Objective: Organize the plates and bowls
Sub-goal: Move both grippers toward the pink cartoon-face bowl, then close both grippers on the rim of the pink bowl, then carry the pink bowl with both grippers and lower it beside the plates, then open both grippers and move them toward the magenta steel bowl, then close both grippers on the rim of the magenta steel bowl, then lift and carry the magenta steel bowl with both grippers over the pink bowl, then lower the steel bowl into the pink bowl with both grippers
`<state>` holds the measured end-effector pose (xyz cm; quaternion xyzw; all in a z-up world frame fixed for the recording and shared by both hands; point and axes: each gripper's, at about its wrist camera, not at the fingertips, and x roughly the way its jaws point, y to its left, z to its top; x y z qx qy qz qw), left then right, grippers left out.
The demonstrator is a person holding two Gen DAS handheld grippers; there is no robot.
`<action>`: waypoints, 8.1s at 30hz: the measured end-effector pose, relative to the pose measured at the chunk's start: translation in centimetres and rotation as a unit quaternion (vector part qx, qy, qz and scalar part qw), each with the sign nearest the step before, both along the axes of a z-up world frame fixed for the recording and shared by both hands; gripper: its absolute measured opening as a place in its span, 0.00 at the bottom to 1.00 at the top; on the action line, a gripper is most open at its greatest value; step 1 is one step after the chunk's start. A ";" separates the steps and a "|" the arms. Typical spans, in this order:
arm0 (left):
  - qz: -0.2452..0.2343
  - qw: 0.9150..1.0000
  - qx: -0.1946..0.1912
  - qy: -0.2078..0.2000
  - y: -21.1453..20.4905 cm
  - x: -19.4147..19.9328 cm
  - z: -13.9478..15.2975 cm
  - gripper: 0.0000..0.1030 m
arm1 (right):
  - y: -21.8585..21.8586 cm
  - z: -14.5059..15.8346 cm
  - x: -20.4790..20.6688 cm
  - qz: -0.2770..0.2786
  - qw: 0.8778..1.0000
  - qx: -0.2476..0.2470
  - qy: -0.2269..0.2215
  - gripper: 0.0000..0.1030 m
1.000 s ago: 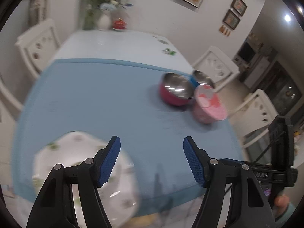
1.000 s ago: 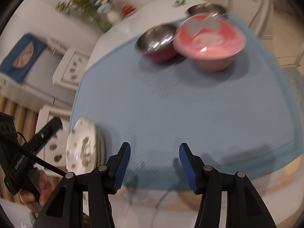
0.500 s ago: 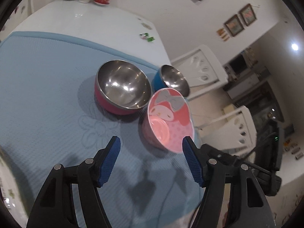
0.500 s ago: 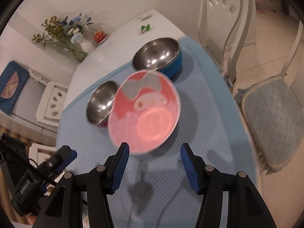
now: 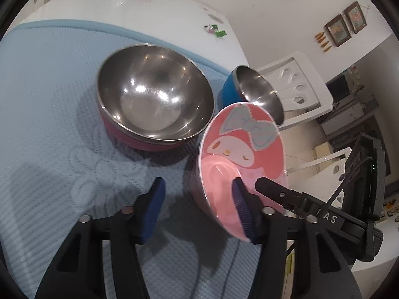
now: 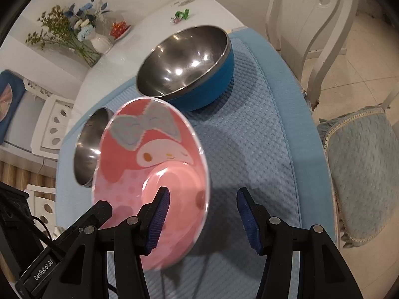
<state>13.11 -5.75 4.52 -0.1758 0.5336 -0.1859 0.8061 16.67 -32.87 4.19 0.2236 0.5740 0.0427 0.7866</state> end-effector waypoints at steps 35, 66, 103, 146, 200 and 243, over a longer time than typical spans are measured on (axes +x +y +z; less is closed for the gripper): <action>-0.025 0.996 0.041 -0.070 3.4 -7.7 4.9 0.15 | 6.5 6.4 -7.4 0.115 0.990 -0.019 -0.075 0.16; -0.001 0.997 0.081 -0.006 7.2 -13.0 -0.8 0.15 | 10.3 0.8 -11.4 0.139 0.990 0.005 0.037 0.17; 0.022 0.984 0.102 -0.144 11.2 -5.2 11.8 0.73 | 6.3 8.1 -7.8 0.073 0.995 0.066 -0.026 0.53; -0.041 0.998 0.034 0.016 6.9 11.1 -2.0 0.19 | 7.7 -1.9 8.4 0.102 0.994 0.028 -0.009 0.28; 0.007 0.995 0.001 -0.102 9.3 -6.9 11.5 0.20 | 10.5 7.8 -8.7 0.100 0.990 0.101 0.023 0.28; -0.044 0.994 0.103 0.017 5.4 -12.7 4.1 0.20 | 10.5 2.5 -11.7 0.129 0.985 0.026 0.116 0.30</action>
